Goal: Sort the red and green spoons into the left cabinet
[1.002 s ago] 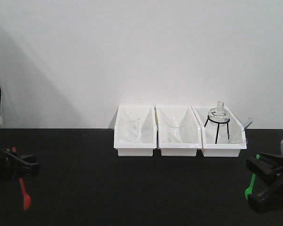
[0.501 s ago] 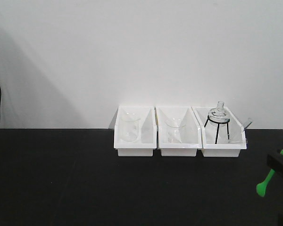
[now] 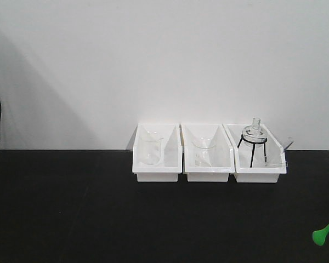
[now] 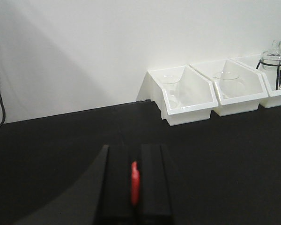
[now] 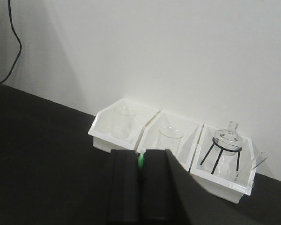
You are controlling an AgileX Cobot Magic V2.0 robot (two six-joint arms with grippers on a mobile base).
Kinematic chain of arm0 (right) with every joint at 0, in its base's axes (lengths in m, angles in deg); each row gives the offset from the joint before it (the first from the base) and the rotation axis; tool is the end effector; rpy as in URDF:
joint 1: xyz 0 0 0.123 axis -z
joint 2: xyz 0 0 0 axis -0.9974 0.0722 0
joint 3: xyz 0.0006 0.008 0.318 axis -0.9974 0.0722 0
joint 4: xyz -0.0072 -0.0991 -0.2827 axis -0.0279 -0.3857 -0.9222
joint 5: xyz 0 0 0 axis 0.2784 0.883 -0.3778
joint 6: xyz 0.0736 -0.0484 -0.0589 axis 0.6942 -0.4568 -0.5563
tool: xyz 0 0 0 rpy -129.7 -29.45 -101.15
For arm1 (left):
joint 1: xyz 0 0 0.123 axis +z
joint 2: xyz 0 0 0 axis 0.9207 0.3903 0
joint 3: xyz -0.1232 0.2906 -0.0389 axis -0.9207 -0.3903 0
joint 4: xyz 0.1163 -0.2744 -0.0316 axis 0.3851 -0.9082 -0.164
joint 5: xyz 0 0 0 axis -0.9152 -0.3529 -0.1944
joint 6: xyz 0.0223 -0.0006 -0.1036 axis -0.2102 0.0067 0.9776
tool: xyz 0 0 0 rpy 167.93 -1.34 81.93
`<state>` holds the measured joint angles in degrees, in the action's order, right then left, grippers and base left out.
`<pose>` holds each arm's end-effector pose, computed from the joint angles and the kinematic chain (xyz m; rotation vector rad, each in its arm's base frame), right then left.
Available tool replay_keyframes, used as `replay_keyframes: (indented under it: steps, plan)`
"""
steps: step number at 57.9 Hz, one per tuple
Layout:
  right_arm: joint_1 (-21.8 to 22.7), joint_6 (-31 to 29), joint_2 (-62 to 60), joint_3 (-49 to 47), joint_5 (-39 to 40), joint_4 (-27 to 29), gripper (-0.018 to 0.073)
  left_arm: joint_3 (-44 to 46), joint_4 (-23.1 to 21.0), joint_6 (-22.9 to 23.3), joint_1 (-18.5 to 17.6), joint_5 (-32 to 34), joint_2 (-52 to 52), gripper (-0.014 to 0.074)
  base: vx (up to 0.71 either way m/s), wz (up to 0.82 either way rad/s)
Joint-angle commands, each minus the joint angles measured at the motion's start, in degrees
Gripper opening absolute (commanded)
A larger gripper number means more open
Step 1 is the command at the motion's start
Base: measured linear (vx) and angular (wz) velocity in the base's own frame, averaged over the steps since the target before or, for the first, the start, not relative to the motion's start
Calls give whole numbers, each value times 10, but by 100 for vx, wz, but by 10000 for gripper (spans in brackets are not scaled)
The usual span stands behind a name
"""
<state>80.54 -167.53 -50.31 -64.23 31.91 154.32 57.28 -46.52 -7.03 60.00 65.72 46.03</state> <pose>0.1575 0.0433 0.3557 -0.4292 1.5481 0.1469 0.1536 -0.0296 0.3385 0.1944 1.6724 -0.1613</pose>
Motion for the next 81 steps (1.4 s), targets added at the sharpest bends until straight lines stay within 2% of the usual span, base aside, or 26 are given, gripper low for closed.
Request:
replay_keyframes:
  steps: [1, 49, 81]
  plan:
    - [3, 1, 0, -16, 12, 12, -3, 16, -11, 0, -4, 42, 0, -3, 0, 0]
    - [3, 1, 0, -16, 11, 12, -3, 16, -11, 0, -4, 42, 0, -3, -1, 1]
    - [3, 1, 0, -16, 11, 12, -3, 16, -11, 0, -4, 42, 0, -3, -7, 30]
